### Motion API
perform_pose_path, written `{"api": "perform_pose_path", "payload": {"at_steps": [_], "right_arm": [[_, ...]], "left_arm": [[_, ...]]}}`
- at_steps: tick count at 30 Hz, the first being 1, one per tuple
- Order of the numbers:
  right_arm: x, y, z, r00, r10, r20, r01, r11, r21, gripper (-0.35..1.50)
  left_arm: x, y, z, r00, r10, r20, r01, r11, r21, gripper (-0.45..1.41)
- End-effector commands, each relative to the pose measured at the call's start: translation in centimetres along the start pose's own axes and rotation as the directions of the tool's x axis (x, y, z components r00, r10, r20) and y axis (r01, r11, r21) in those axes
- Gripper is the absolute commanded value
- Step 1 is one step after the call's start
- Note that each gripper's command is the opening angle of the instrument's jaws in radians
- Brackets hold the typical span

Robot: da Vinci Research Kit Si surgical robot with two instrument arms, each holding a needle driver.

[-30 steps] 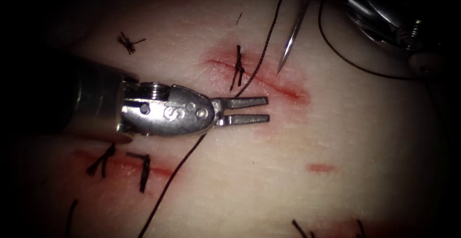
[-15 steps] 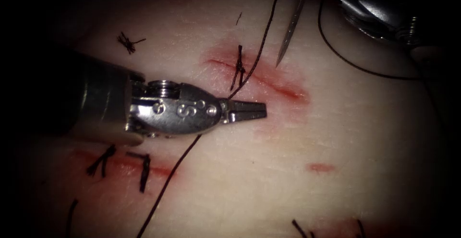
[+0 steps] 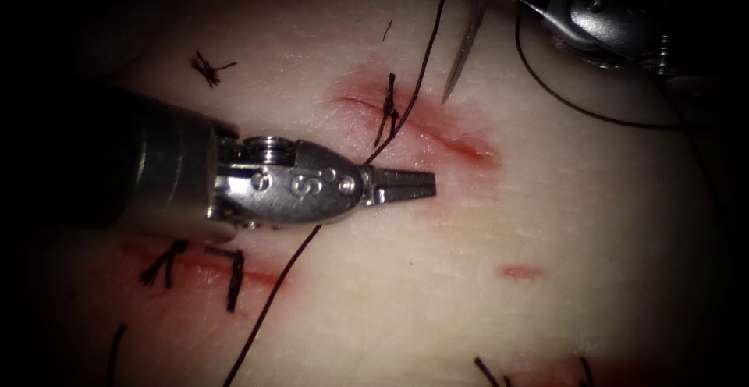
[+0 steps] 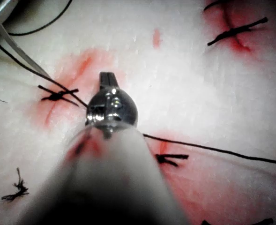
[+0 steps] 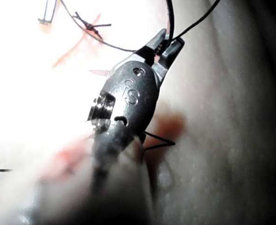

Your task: Wound Closure

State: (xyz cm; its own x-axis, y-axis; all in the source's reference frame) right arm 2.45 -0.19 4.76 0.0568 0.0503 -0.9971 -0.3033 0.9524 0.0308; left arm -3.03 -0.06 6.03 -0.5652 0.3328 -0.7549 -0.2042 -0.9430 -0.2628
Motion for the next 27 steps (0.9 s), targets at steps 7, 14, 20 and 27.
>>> {"api": "perform_pose_path", "payload": {"at_steps": [7,14,20,27], "right_arm": [[-0.13,-0.30,0.04,0.995,-0.091,0.048,0.090,0.996,0.016,-0.35],[-0.26,-0.59,-0.02,0.990,-0.127,0.063,0.126,0.992,0.021,-0.35],[-0.52,-0.96,-0.08,0.983,-0.168,0.071,0.166,0.986,0.029,-0.35],[-0.74,-1.19,-0.14,0.989,-0.122,0.087,0.118,0.992,0.048,-0.35]], "left_arm": [[-0.02,-0.04,-0.03,1.000,0.001,-0.004,-0.001,1.000,-0.013,-0.45],[-0.03,-0.09,-0.16,1.000,0.000,0.001,0.000,1.000,-0.015,-0.45],[-0.04,-0.07,-0.19,1.000,-0.001,0.004,0.001,1.000,-0.010,-0.45],[-0.05,-0.04,-0.19,1.000,0.000,0.006,0.000,1.000,-0.007,-0.45]]}}
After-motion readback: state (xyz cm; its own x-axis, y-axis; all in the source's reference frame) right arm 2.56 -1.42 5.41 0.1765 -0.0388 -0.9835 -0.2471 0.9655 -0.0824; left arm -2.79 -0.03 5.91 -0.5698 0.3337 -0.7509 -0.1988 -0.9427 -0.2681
